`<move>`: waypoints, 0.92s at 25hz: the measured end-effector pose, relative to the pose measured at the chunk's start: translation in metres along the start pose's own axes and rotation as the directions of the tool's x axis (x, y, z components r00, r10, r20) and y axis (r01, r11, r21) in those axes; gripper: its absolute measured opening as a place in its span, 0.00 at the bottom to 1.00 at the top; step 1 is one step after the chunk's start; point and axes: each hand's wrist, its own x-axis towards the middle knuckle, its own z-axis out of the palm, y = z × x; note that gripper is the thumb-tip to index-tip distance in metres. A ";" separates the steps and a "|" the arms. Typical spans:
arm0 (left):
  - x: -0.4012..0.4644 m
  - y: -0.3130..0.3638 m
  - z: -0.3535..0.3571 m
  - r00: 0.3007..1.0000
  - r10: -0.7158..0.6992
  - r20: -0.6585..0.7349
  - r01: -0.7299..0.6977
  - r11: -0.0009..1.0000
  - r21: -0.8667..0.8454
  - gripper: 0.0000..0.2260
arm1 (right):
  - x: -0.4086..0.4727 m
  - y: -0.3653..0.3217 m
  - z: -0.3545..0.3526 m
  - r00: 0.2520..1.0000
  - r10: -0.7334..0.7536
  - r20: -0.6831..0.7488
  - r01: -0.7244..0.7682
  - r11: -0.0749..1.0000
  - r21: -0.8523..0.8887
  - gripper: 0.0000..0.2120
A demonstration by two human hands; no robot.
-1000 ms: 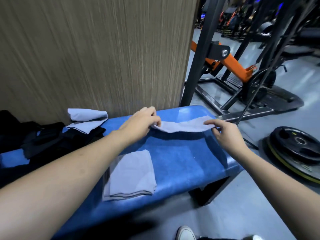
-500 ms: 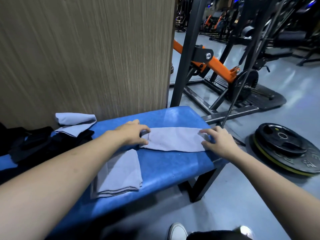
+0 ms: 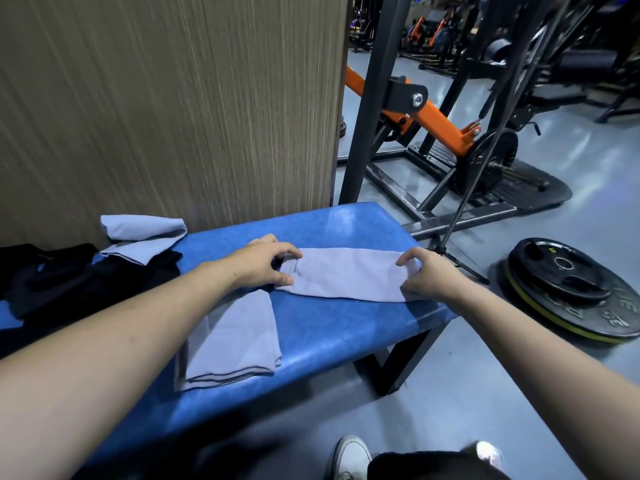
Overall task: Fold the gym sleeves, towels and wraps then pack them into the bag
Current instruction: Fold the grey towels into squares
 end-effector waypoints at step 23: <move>-0.007 0.008 0.007 0.995 -0.098 0.002 0.078 0.777 -0.624 0.14 | -0.013 -0.116 0.034 0.926 -0.377 -0.026 0.377 0.916 0.141 0.10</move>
